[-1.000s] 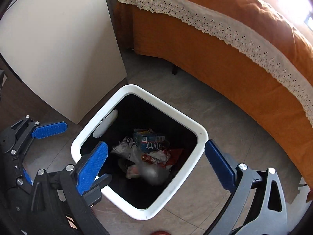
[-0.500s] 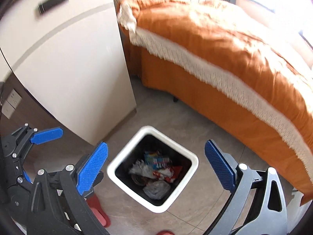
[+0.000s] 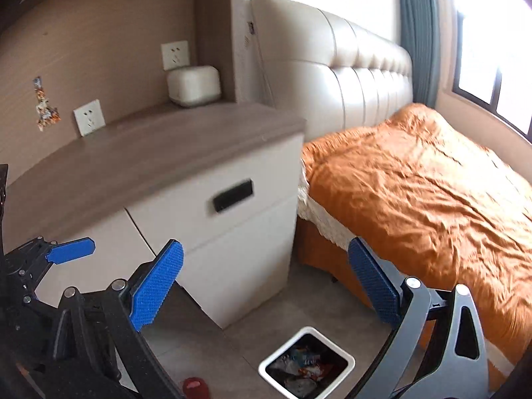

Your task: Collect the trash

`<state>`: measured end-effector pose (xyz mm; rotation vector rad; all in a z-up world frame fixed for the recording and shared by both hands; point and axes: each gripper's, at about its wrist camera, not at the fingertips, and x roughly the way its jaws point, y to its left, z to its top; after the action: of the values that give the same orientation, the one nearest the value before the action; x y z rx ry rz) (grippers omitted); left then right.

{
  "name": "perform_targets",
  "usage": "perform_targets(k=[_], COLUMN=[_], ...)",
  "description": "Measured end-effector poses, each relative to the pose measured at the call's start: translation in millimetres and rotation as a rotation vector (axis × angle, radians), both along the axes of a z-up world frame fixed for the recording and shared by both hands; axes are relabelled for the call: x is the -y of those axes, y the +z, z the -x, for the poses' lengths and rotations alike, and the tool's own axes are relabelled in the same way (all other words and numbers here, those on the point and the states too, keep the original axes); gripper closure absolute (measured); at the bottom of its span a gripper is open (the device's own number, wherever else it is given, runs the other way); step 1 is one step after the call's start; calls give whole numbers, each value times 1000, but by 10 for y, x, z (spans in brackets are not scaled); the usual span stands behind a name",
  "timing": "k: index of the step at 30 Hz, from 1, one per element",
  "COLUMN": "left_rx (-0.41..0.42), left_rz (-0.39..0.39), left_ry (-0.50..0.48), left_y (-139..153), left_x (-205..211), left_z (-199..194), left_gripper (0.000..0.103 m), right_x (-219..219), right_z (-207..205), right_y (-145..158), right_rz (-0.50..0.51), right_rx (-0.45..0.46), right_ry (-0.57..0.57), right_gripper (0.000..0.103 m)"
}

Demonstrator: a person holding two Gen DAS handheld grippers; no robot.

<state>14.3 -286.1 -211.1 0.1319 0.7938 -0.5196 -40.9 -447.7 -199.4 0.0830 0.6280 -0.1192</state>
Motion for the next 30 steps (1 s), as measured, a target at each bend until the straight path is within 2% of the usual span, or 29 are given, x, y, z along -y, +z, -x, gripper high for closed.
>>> perform_targets(k=[3, 7, 10, 14, 20, 24, 28, 30], left_rx=[34, 126, 206, 264, 290, 265, 231, 239], left_rz=[-13, -8, -34, -64, -81, -121, -97, -117], left_ry=[92, 217, 327, 414, 521, 615, 693, 752], left_y=[436, 925, 1248, 1569, 1843, 1892, 1961, 1982], left_x=[-440, -1034, -1436, -1748, -2056, -2121, -2264, -2334], left_z=[-163, -297, -360, -382, -364, -373, -350, -332], left_gripper=[5, 5, 5, 5, 5, 5, 5, 5], right_x=[-364, -792, -1159, -1559, -1898, -2003, -2045, -2096], right_z=[-213, -471, -635, -824, -1047, -1128, -1193, -1195], right_y=[463, 926, 1214, 1498, 1756, 1807, 1874, 1877], right_rz=[-3, -9, -11, -29, -61, -68, -112, -118], right_rx=[75, 171, 240, 285, 312, 322, 326, 336], right_ry=[68, 155, 219, 313, 428, 497, 561, 585], right_gripper=[4, 4, 4, 4, 4, 4, 4, 4])
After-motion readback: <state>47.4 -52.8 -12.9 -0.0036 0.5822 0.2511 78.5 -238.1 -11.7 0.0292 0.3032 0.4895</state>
